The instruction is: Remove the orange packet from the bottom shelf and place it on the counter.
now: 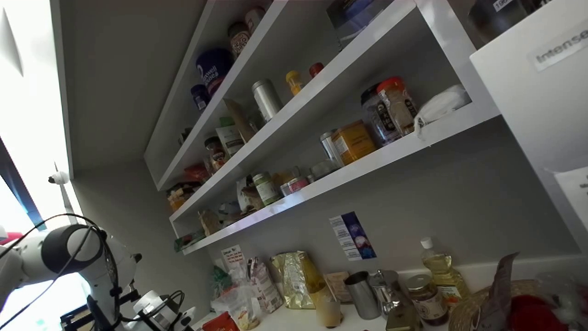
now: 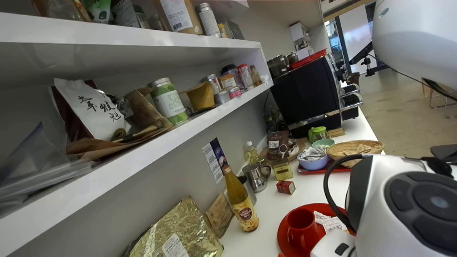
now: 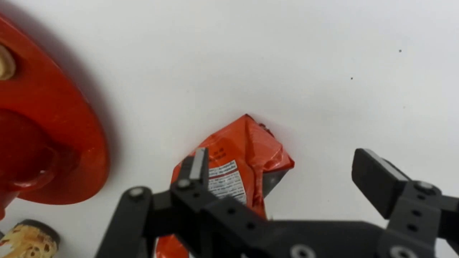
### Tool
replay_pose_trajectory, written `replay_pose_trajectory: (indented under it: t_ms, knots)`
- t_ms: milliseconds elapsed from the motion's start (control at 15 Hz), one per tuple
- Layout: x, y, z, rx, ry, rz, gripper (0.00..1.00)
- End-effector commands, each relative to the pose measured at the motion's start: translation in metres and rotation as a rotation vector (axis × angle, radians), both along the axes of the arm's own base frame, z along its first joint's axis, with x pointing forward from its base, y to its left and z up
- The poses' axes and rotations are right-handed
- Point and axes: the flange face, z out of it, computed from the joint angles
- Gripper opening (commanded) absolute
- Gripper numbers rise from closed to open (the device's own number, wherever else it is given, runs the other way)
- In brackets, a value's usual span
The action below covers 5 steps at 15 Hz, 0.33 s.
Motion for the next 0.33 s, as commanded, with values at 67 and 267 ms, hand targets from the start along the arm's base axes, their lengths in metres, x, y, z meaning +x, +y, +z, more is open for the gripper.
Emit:
replay_pose_trajectory:
  t_ms: [67,267]
  knots:
    - [0.01,-0.015,0.027,0.038,0.071,-0.049,1.0]
    - [0.017,-0.026,0.041,0.035,0.058,-0.055,1.0]
